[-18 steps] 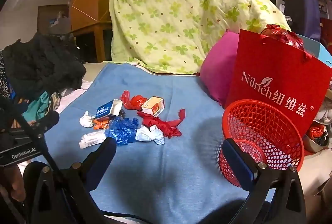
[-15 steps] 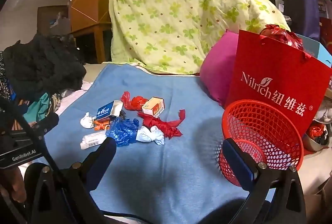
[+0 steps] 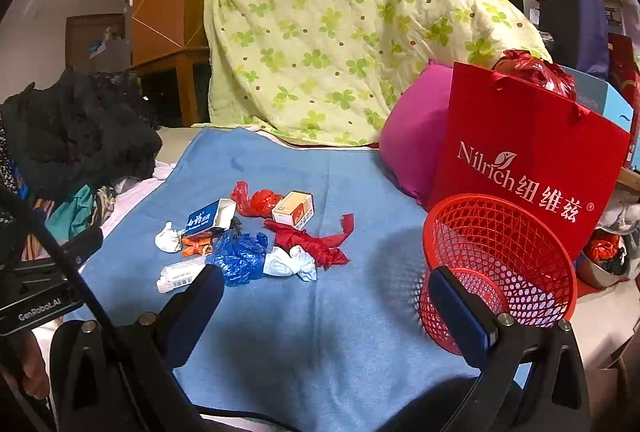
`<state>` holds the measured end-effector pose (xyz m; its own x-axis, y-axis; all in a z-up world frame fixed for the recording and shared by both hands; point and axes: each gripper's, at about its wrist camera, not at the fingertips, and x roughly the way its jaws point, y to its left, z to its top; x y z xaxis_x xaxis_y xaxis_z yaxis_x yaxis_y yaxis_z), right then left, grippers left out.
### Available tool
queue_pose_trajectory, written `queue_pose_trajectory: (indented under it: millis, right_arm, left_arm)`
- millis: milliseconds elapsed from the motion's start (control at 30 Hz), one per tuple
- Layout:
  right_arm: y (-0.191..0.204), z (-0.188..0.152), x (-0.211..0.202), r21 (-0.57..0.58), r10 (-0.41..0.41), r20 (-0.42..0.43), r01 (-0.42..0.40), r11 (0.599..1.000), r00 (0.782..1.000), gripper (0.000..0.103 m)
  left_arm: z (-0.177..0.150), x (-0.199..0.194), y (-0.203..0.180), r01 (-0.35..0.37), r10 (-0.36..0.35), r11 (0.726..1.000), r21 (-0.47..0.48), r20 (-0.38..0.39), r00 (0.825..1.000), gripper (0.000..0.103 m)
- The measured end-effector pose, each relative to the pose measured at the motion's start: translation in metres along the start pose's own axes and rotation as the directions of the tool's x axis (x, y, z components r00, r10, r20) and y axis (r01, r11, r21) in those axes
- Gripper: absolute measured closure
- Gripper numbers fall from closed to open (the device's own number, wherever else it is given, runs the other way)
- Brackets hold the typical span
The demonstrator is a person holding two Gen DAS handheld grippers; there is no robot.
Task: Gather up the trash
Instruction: 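Move both tools toward the trash pile on the blue blanket, then grasp the white toothpaste tube with left tool while right tool grasps white tissue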
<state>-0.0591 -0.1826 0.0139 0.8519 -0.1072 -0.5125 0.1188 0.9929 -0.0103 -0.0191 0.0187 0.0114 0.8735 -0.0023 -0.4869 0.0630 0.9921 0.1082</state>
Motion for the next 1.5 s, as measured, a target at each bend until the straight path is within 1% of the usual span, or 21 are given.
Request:
queue_pose_trajectory:
  millis: [200,367,533,567,633,667,700,800,1033,1067,1167,1233,1267,1333,1400,1467,1500]
  right_arm:
    - [0.006,0.000,-0.001,0.001,0.012,-0.017,-0.012,1.000,1.000,0.000]
    - [0.007,0.000,-0.002,0.011,0.020,-0.018,-0.020,1.000,1.000,0.000]
    - [0.006,0.002,0.000,0.037,0.037,-0.048,-0.035,0.999,0.998,0.000]
    - [0.006,0.002,0.000,0.039,0.039,-0.039,-0.037,0.999,0.998,0.000]
    - [0.006,0.002,0.000,0.040,0.040,-0.038,-0.038,0.998,0.998,0.000]
    - [0.007,0.001,0.000,0.032,0.035,-0.026,-0.034,0.999,0.999,0.000]
    - [0.008,0.000,0.000,0.019,0.029,-0.016,-0.029,0.999,0.999,0.000]
    - [0.011,-0.001,0.001,0.005,0.021,-0.007,-0.021,1.000,1.000,0.000]
    - [0.011,-0.001,0.002,0.025,0.034,0.002,-0.034,0.999,0.999,0.000]
    - [0.011,-0.001,0.002,0.024,0.035,-0.001,-0.035,0.999,0.999,0.000]
    - [0.013,-0.002,0.008,0.003,0.033,-0.032,-0.033,0.999,0.999,0.000]
    - [0.012,-0.003,0.013,-0.005,0.050,-0.057,-0.051,0.999,0.997,0.000]
    - [0.010,-0.003,0.016,0.002,0.072,-0.066,-0.072,0.997,0.995,0.000]
    - [0.005,-0.006,0.025,0.027,0.129,-0.089,-0.127,0.991,0.988,0.000]
    - [0.000,-0.010,0.039,0.062,0.178,-0.124,-0.172,0.983,0.976,0.000]
    - [-0.004,-0.016,0.053,0.101,0.231,-0.125,-0.219,0.970,0.965,0.000]
    - [-0.007,-0.019,0.062,0.130,0.251,-0.142,-0.234,0.964,0.957,0.000]
  left_arm:
    - [-0.001,-0.002,0.001,0.000,0.000,1.000,-0.003,0.007,1.000,0.000]
    - [0.000,-0.002,0.001,-0.008,0.008,1.000,0.013,0.003,1.000,0.000]
    - [-0.003,-0.005,0.004,-0.016,0.016,0.999,0.032,0.007,1.000,0.000]
    - [-0.003,-0.005,0.004,-0.018,0.018,0.999,0.036,0.008,1.000,0.000]
    - [-0.004,-0.006,0.006,-0.014,0.014,0.999,0.033,0.003,1.000,0.000]
    - [-0.004,-0.005,0.007,-0.003,0.003,1.000,0.015,-0.008,1.000,0.000]
    - [-0.004,-0.006,0.008,-0.003,0.003,1.000,0.016,-0.010,1.000,0.000]
    - [-0.005,-0.003,0.011,0.022,-0.023,0.999,-0.032,-0.026,0.999,0.000]
    - [-0.006,-0.001,0.013,0.030,-0.031,0.999,-0.041,-0.034,0.999,0.000]
    - [-0.006,0.000,0.014,0.038,-0.040,0.998,-0.057,-0.039,0.998,0.000]
    - [-0.006,0.007,0.012,0.017,-0.018,1.000,-0.025,-0.039,0.999,0.000]
    - [-0.008,0.013,0.016,0.026,-0.028,0.999,-0.028,-0.052,0.998,0.000]
    - [-0.009,0.016,0.019,0.044,-0.048,0.997,-0.057,-0.065,0.997,0.000]
    - [-0.013,0.026,0.027,0.044,-0.051,0.996,-0.078,-0.087,0.995,0.000]
    - [-0.018,0.040,0.033,0.044,-0.055,0.995,-0.091,-0.117,0.992,0.000]
    - [-0.024,0.055,0.039,0.046,-0.062,0.994,-0.103,-0.152,0.986,0.000]
    - [-0.027,0.064,0.043,0.046,-0.064,0.993,-0.108,-0.172,0.983,0.000]
